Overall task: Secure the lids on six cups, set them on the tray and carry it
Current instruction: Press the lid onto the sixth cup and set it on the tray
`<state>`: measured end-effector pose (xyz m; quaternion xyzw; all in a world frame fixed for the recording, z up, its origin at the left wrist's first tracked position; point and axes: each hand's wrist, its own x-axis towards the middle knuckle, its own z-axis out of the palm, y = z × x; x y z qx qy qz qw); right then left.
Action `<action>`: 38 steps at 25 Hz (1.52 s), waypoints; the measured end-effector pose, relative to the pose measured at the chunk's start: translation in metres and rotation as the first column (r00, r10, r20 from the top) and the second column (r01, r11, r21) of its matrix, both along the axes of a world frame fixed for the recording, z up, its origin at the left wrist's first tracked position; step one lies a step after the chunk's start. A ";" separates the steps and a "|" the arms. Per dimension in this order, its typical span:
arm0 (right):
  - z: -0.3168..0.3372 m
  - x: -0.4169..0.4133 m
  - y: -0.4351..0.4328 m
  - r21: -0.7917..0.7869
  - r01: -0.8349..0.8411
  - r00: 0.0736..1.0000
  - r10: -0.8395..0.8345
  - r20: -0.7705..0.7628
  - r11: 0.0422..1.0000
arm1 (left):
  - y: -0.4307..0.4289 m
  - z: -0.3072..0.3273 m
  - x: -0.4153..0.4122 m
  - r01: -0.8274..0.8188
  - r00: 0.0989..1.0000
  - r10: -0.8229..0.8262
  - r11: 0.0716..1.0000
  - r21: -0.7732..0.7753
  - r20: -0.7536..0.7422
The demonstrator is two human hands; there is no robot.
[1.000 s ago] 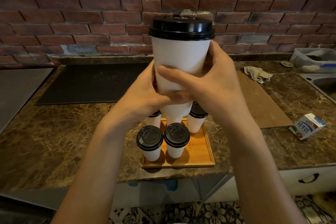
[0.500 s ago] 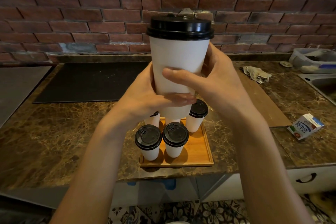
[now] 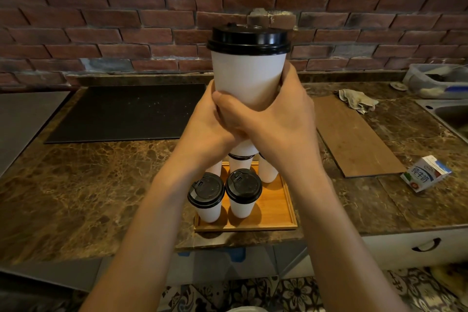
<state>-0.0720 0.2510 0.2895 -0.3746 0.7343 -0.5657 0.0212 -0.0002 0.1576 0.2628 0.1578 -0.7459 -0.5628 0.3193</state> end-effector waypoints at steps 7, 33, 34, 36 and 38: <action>0.005 -0.007 0.002 -0.039 -0.036 0.999 0.036 -0.011 0.999 | -0.003 0.002 0.000 0.027 0.999 -0.027 0.999 -0.020 0.021; 0.001 -0.016 0.001 0.023 -0.126 0.992 0.126 0.007 0.992 | -0.005 -0.001 -0.001 0.011 1.000 -0.010 0.999 -0.035 0.028; 0.000 -0.014 0.000 0.030 -0.105 0.994 0.105 -0.008 0.994 | -0.005 -0.002 -0.002 -0.006 1.000 0.006 0.999 -0.046 0.016; -0.002 -0.013 -0.001 0.033 -0.077 0.997 0.077 -0.009 0.997 | -0.003 -0.005 -0.006 -0.034 0.999 0.034 0.998 -0.049 0.002; -0.003 -0.013 -0.003 0.038 -0.067 0.998 0.068 -0.011 0.997 | -0.002 -0.009 -0.008 -0.051 0.999 0.051 0.998 -0.029 -0.006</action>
